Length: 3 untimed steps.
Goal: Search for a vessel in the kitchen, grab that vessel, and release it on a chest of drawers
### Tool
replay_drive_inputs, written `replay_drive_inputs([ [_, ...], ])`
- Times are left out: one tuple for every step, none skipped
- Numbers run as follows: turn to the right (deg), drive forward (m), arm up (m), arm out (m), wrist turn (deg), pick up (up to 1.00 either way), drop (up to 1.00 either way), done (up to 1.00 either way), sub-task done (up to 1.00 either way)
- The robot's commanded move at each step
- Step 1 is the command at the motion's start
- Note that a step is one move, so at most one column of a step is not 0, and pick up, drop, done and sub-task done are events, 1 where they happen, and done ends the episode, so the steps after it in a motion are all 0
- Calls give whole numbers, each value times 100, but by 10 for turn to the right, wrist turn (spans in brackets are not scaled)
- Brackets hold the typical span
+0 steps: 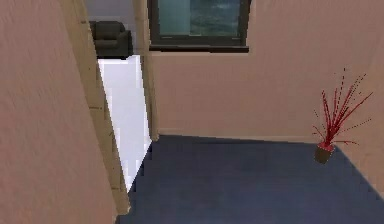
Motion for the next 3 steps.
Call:
replay_drive_inputs([
  [0, 100, 0, 0, 0, 0, 0, 0, 0],
  [-90, 0, 0, 0, 0, 0, 0, 0, 0],
  [0, 25, 0, 0, 0, 0, 0, 0, 0],
])
